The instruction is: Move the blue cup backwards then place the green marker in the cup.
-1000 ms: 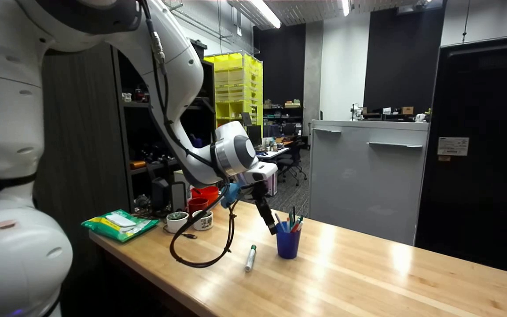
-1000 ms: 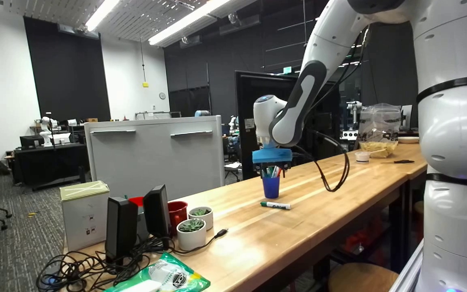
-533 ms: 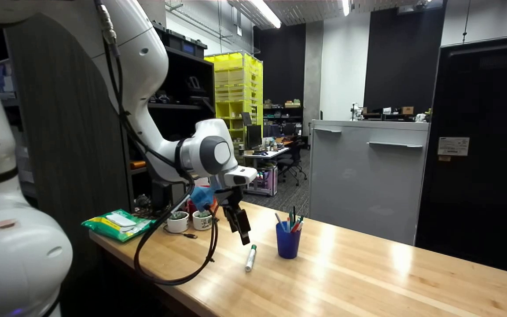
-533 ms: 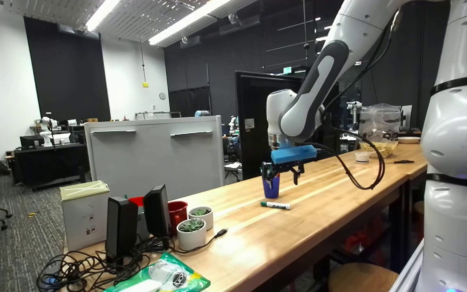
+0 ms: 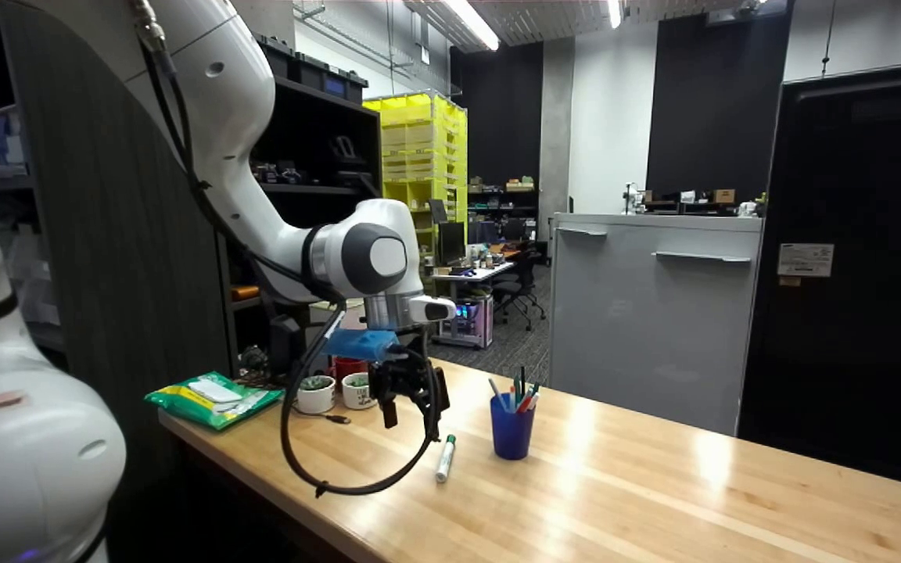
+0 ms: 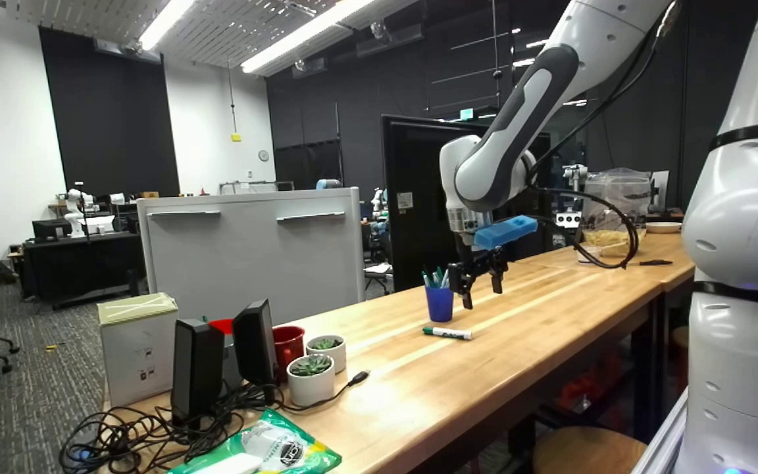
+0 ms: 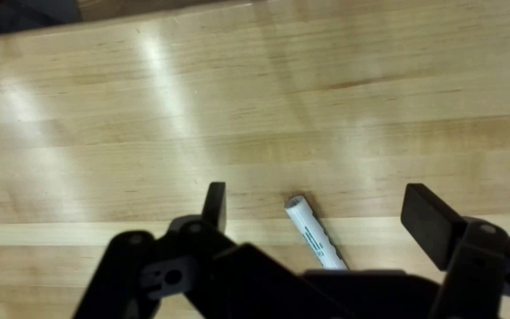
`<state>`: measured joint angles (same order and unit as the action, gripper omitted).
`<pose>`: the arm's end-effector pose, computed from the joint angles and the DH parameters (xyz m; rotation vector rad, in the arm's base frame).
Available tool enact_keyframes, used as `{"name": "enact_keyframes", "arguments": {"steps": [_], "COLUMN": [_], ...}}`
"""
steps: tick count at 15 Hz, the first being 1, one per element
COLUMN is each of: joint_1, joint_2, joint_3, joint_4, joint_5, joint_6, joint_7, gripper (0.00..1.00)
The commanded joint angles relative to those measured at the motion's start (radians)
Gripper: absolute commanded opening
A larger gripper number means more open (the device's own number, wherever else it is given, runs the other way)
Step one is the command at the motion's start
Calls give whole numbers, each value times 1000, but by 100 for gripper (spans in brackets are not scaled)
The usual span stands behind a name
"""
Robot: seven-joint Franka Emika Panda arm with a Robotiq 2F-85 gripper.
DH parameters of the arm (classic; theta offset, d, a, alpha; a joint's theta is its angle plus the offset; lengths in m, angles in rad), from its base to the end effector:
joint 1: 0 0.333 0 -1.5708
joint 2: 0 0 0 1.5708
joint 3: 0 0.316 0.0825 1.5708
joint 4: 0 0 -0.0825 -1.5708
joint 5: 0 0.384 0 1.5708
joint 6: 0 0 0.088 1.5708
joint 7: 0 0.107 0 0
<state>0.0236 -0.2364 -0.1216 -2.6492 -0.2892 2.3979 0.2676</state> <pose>0.4081 -0.0405 0.3192 2.9676 -0.2188 0.0014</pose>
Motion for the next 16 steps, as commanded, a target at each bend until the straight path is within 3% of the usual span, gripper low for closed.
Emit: {"name": "enact_keyframes", "arguments": {"steps": [1, 6, 10, 16], "joint_1": [-48, -47, -24, -31], "joint_2": [-2, 7, 47, 158], "joint_3": [51, 57, 55, 51], "joint_4": [6, 17, 38, 121], "joint_5": [16, 14, 41, 44], "joint_6": [-13, -33, -22, -9], "joint_7": [-29, -70, -330, -533], "gripper": [100, 100, 100, 100]}}
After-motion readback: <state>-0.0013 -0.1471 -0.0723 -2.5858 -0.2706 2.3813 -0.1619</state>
